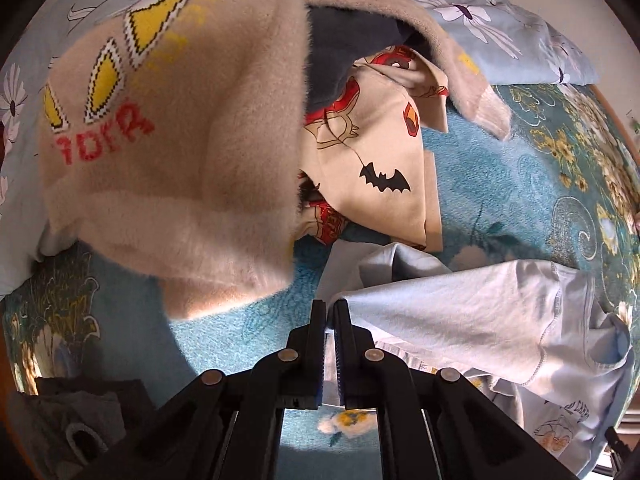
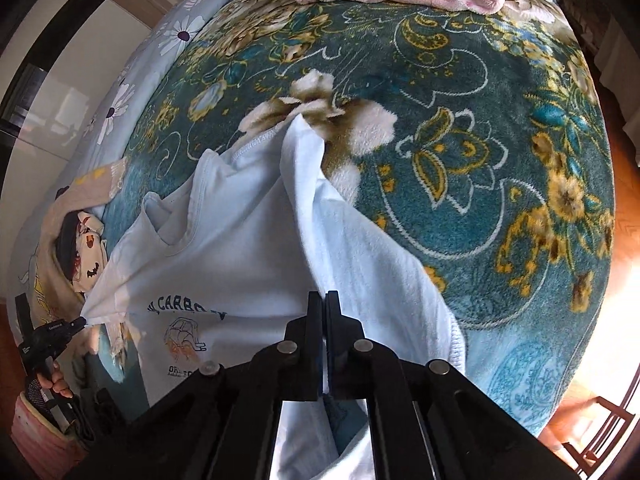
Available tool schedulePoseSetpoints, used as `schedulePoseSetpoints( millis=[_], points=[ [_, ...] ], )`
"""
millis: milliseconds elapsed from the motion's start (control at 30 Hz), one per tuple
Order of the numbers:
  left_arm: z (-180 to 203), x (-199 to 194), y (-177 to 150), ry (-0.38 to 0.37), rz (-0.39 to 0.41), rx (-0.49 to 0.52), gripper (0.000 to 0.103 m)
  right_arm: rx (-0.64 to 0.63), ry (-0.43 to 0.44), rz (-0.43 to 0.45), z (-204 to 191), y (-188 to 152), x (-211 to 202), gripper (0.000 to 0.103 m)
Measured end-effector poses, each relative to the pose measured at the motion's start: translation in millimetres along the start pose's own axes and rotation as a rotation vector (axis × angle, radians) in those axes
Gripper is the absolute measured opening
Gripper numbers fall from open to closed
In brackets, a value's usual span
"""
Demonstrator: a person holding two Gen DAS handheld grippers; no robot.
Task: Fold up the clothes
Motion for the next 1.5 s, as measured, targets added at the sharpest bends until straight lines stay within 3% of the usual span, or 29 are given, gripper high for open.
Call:
schedulePoseSetpoints(
  millis=[200,300,400,467,500,567,700,833,1100,1267,1367,1500],
  points=[
    [4.0,0.8,-1.8,0.019,-0.02,0.005,0.007,0.148,-0.05,0.057,71.7,24.5,-24.3,0.001],
    [6.3,-1.3,-1.5,0.027,-0.021,0.014,0.006,0.163,-0.058,0.054,87.8,28.3,-25.1,0.001],
    [6.7,-5.9,-2.6,-0.013,-0.039,0.01,0.008,0.142,-0.046,0.04,89.7,26.9,-21.6,0.001],
    [6.7,-10.3,-6.7,-0.052,-0.061,0.017,0.022,0.129,-0.012,0.036,88.0,25.6,-22.2,0.002],
    [7.2,-13.2,-8.2,-0.061,-0.065,0.02,0.038,0.12,0.01,0.033,86.0,25.6,-23.5,0.003],
    [12.5,-22.6,-9.8,-0.079,-0.054,0.04,0.046,0.09,0.051,0.028,79.8,27.5,-28.2,0.004],
    [49.6,-37.0,-1.2,-0.125,-0.009,0.136,0.052,-0.012,0.039,0.068,64.7,40.7,-43.1,0.004],
    [111.8,-24.6,4.7,-0.168,0.003,0.271,0.057,-0.109,0.061,0.063,36.2,64.6,-32.6,0.025],
    [216.1,21.4,2.6,-0.149,0.016,0.637,0.057,-0.321,0.111,-0.025,-21.6,87.6,16.6,0.026],
    [234.5,41.4,-9.9,-0.155,-0.036,0.789,0.057,-0.437,0.1,-0.08,-33.6,88.3,42.4,0.03],
    [232.6,48.4,-13.3,-0.159,-0.069,0.818,0.057,-0.484,0.099,-0.094,-37.2,88.4,51.3,0.04],
    [229.7,52.1,-17.7,-0.158,-0.088,0.837,0.057,-0.548,0.096,-0.113,-41.9,88.6,63.2,0.041]
  ],
)
Point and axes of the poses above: each gripper's, at about its wrist camera, not at the fingertips, and x roughly the way its jaws point, z to its right, y to its top, the point moved 6 cm from there along x, roughly the way its jaws point, and after that the axes turned 1 degree about -y, right-handed, at the moved point
